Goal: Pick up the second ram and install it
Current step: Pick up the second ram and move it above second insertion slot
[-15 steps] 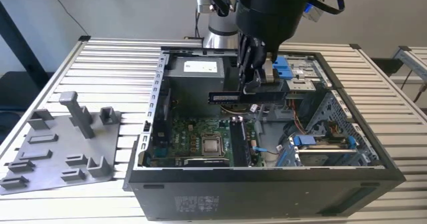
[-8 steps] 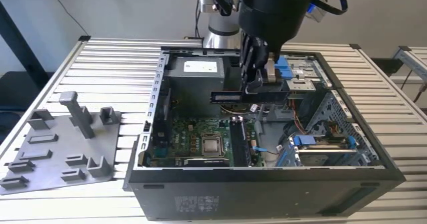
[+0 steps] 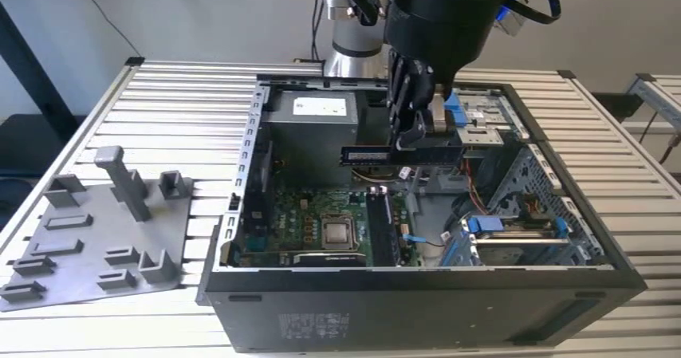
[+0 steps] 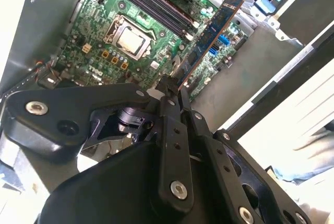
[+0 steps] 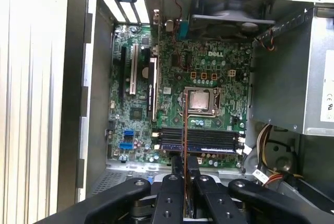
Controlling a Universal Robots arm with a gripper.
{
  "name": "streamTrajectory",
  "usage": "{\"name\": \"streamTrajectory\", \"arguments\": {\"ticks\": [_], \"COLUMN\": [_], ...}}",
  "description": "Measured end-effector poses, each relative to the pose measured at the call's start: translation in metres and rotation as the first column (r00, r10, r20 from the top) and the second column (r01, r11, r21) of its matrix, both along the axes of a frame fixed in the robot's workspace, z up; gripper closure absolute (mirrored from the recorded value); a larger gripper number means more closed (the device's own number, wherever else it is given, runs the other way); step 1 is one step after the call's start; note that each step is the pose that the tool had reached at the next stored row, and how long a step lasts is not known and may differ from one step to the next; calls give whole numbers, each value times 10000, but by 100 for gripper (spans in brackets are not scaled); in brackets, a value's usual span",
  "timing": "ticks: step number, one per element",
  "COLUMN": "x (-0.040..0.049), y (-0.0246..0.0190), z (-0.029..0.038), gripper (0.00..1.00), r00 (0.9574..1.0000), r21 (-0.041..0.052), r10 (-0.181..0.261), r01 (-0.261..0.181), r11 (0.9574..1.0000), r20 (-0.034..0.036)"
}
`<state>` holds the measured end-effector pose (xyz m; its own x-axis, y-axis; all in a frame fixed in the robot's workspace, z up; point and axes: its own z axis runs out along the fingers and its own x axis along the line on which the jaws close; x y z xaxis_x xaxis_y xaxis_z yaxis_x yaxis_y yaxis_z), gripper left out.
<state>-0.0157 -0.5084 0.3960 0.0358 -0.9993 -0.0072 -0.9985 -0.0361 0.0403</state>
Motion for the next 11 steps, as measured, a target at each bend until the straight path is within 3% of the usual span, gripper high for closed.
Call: {"name": "streamTrajectory", "arguments": {"ticks": [7,11], "x": [2,2], "y": [3,49], "z": [0,0], "gripper": [86,86], "r00": [10000,10000], "r21": [1,-1], "r10": [0,2], "r01": [0,-2], "r11": [10000,10000], "r20": [1,0]}}
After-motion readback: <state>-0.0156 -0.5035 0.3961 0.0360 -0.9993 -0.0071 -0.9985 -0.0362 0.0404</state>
